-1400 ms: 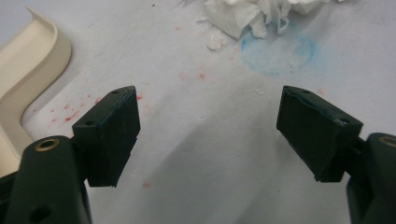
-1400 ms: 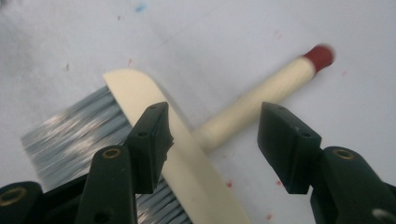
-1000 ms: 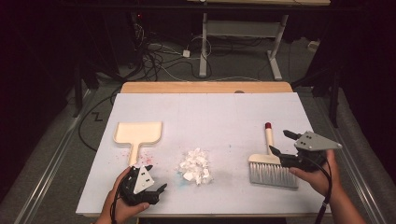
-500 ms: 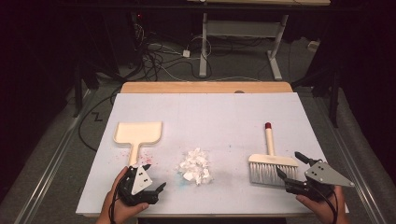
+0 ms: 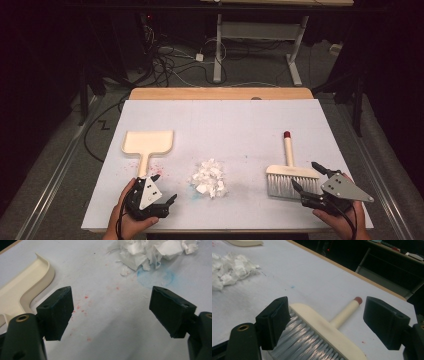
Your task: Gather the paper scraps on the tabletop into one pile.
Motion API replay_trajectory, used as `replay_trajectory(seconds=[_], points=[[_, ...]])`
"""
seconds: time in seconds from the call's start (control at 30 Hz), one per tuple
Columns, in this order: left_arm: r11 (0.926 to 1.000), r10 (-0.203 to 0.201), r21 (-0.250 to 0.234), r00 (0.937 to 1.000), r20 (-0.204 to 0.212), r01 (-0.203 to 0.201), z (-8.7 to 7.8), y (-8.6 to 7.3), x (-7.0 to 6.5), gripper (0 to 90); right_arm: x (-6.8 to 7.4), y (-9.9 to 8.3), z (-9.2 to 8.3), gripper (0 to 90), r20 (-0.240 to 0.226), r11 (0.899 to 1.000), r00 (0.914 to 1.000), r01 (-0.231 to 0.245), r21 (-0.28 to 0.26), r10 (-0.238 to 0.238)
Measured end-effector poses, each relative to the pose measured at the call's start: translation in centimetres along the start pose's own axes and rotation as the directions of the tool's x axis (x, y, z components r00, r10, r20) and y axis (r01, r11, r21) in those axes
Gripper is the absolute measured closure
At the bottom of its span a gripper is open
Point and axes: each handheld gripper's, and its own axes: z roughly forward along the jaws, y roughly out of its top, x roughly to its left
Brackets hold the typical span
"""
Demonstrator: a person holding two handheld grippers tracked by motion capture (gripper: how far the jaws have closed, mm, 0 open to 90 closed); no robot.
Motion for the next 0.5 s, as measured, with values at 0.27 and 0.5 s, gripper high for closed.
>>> replay_trajectory(seconds=[0.27,0.5], points=[[1.0000,0.000,0.000,0.9999,-0.013,0.000,-0.04,0.03,0.00,19.1,0.00,-0.08,-0.02,21.7,0.005,1.000,1.0000,0.004,0.007,-0.004],[1.0000,-0.008,0.001,0.9997,-0.025,0.008,0.09,0.15,0.15,19.1,-0.13,-0.02,-0.08,22.0,0.013,1.000,0.9999,0.002,0.006,-0.002]])
